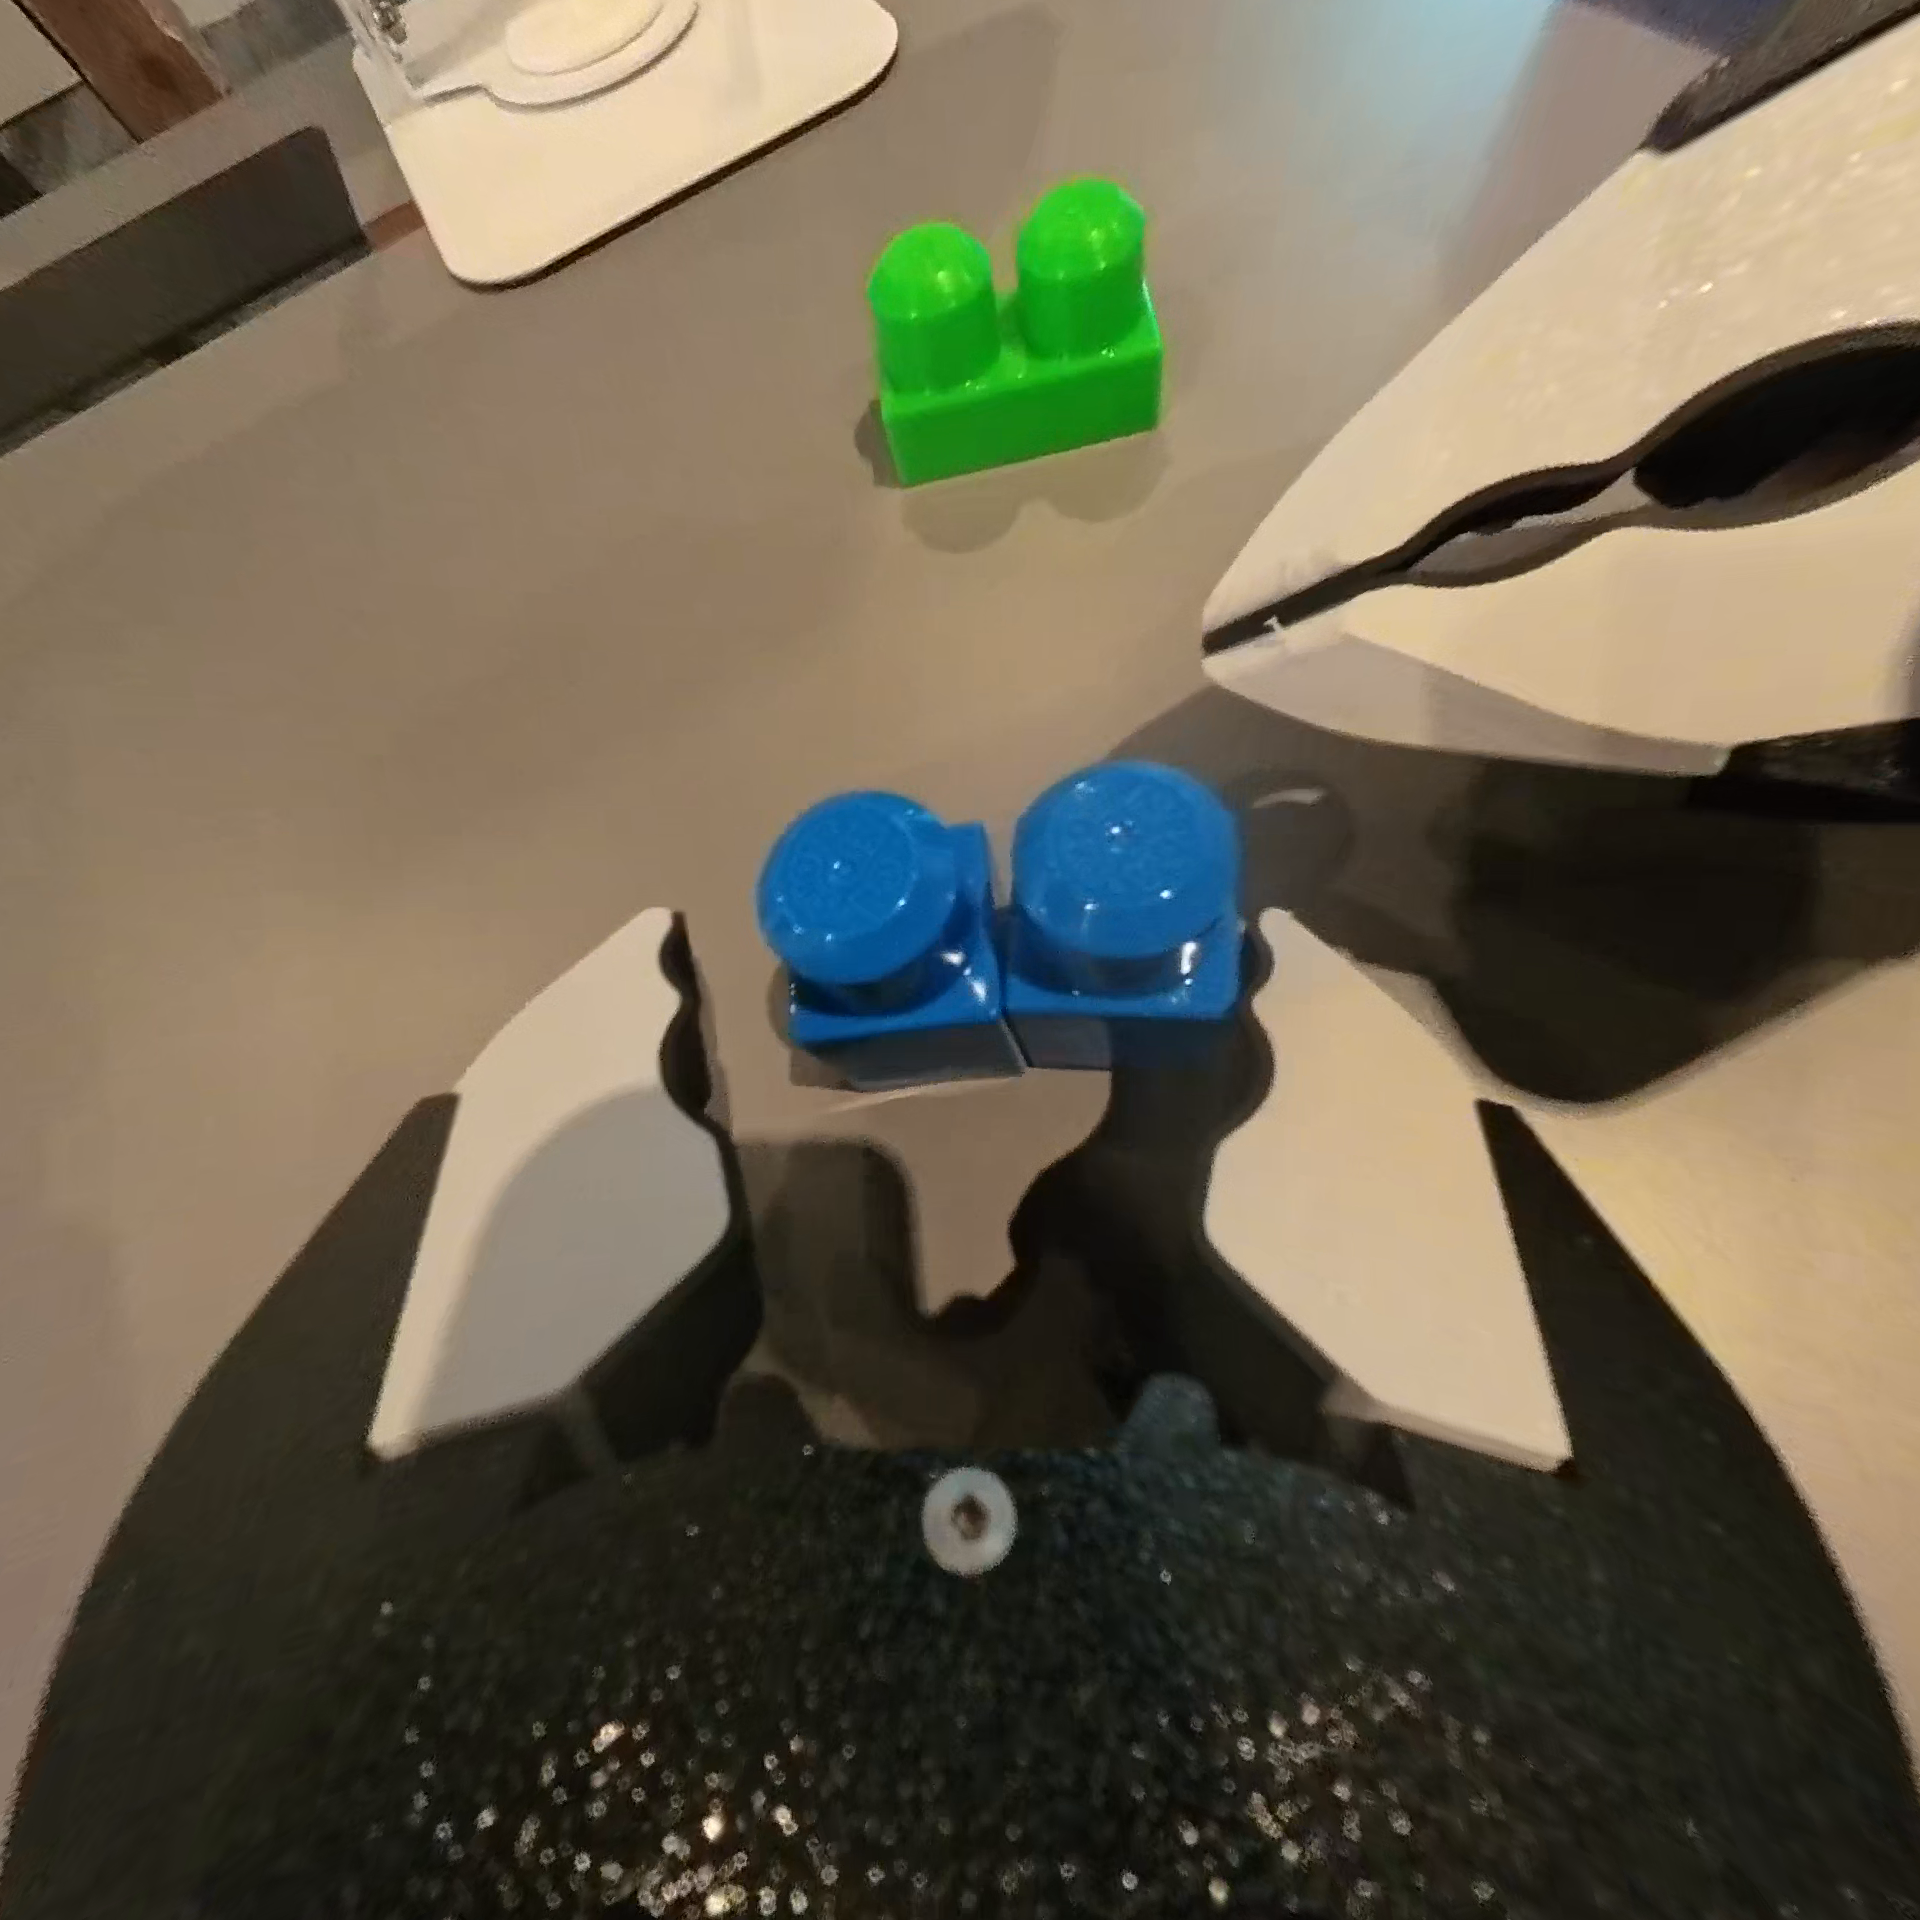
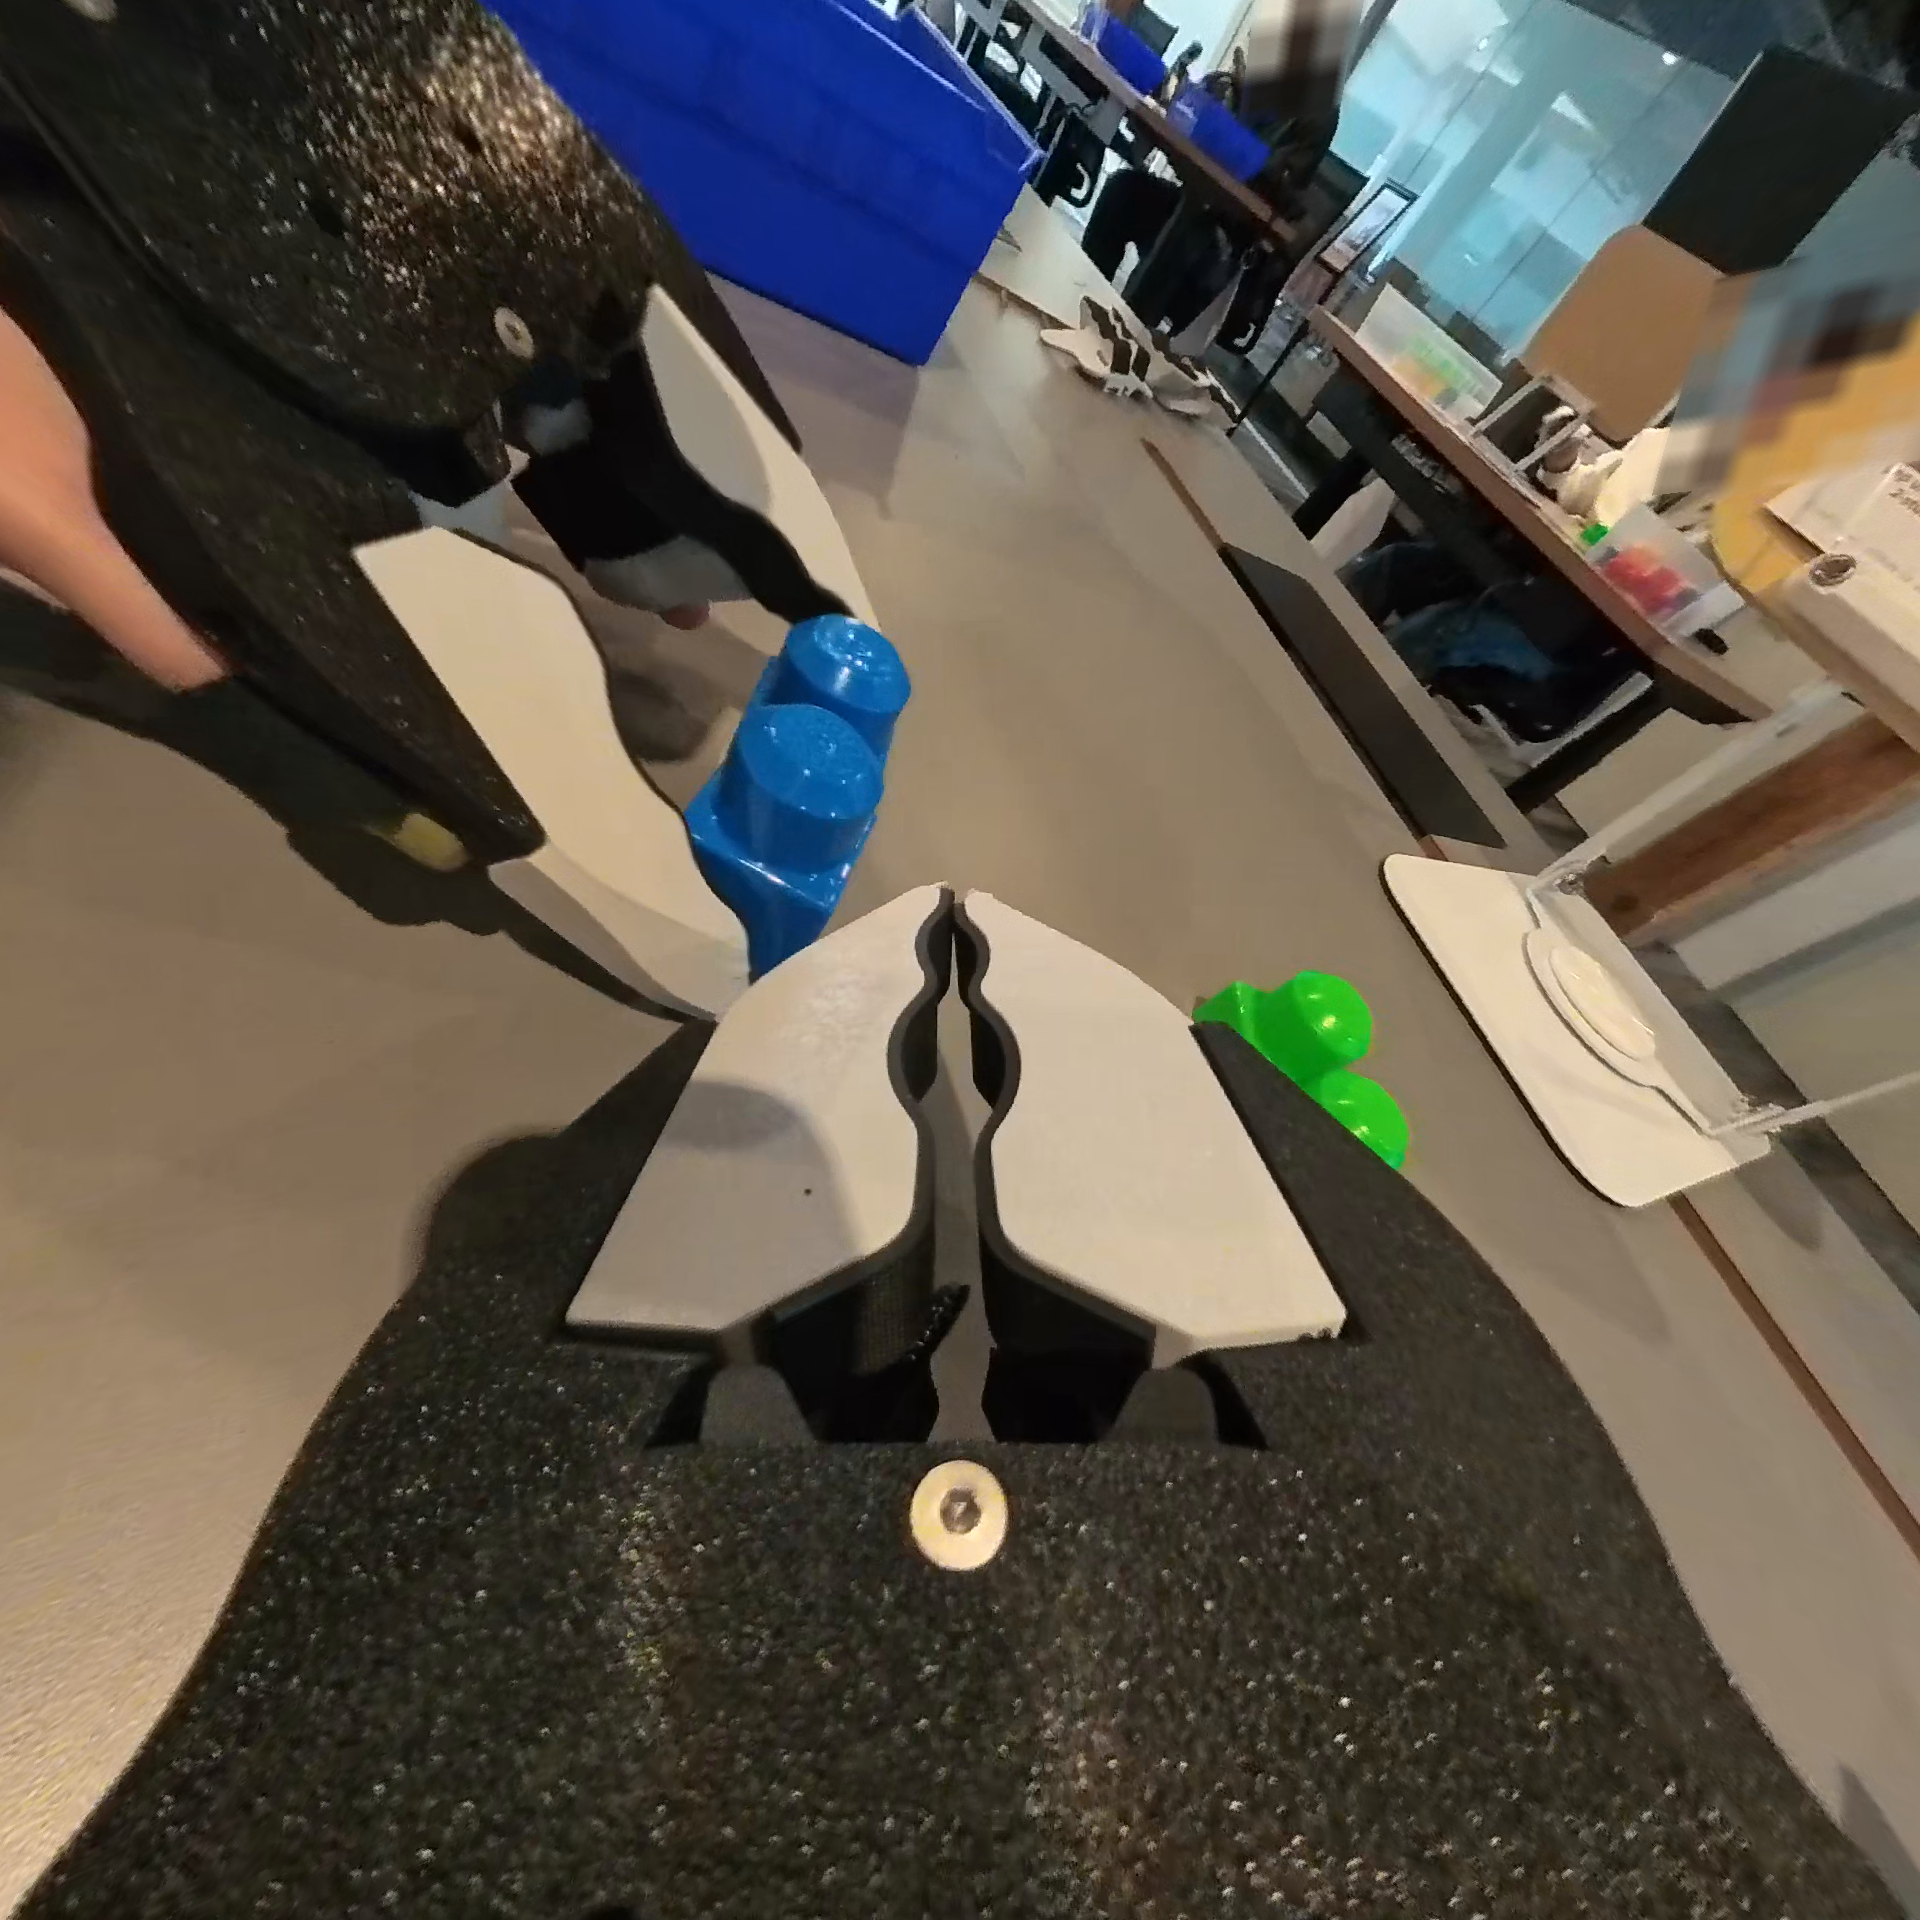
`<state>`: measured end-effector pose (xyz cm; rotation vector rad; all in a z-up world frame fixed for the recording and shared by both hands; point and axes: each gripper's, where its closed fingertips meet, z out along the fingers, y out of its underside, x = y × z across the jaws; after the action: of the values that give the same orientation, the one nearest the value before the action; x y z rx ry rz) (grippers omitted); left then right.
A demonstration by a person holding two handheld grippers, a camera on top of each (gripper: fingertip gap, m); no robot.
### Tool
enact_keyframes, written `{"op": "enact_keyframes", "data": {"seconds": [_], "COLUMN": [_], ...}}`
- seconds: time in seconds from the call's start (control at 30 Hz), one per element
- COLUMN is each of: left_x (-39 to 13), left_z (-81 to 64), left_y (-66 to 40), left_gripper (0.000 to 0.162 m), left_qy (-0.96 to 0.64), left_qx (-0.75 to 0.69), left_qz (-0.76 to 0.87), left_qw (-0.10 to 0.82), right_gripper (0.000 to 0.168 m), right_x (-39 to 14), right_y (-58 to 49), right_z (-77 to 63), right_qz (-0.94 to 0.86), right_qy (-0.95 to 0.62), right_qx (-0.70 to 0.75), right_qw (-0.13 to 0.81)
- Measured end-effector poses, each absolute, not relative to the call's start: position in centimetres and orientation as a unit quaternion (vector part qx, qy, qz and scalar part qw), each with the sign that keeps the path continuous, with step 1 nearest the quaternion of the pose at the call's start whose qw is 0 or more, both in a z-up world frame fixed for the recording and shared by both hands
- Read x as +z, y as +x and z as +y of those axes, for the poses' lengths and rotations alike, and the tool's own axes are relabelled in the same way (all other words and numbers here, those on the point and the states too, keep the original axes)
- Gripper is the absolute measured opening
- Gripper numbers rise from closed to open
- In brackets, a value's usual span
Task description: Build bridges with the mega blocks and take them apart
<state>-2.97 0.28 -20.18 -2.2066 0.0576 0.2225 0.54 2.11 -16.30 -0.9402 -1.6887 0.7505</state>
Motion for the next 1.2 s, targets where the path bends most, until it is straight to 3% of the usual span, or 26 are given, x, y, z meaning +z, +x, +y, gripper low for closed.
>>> {"op": "enact_keyframes", "data": {"seconds": [0.13,0.37,0.73,1.2], "left_x": [-20.2,-20.2,-20.2,-19.5], "left_z": [0.4,0.5,-1.2,-2.4], "left_y": [-3.0,-2.6,0.1,-1.0], "left_gripper": [0.078,0.077,0.077,0.075], "left_qy": [-0.89,-0.889,-0.854,-0.848], "left_qx": [0.098,0.084,-0.021,-0.028], "left_qz": [0.031,0.059,0.254,0.239], "left_qw": [0.444,0.447,0.454,0.472], "right_gripper": [0.0,0.0,0.0,0.0], "right_x": [-16.1,-15.8,-16.1,-17.0], "right_y": [0.6,0.6,0.8,1.2], "right_z": [2.2,2.3,1.6,0.1], "right_qz": [-0.695,-0.69,-0.705,-0.743], "right_qy": [-0.394,-0.393,-0.373,-0.337], "right_qx": [0.318,0.323,0.328,0.329], "right_qw": [0.511,0.515,0.507,0.476]}}
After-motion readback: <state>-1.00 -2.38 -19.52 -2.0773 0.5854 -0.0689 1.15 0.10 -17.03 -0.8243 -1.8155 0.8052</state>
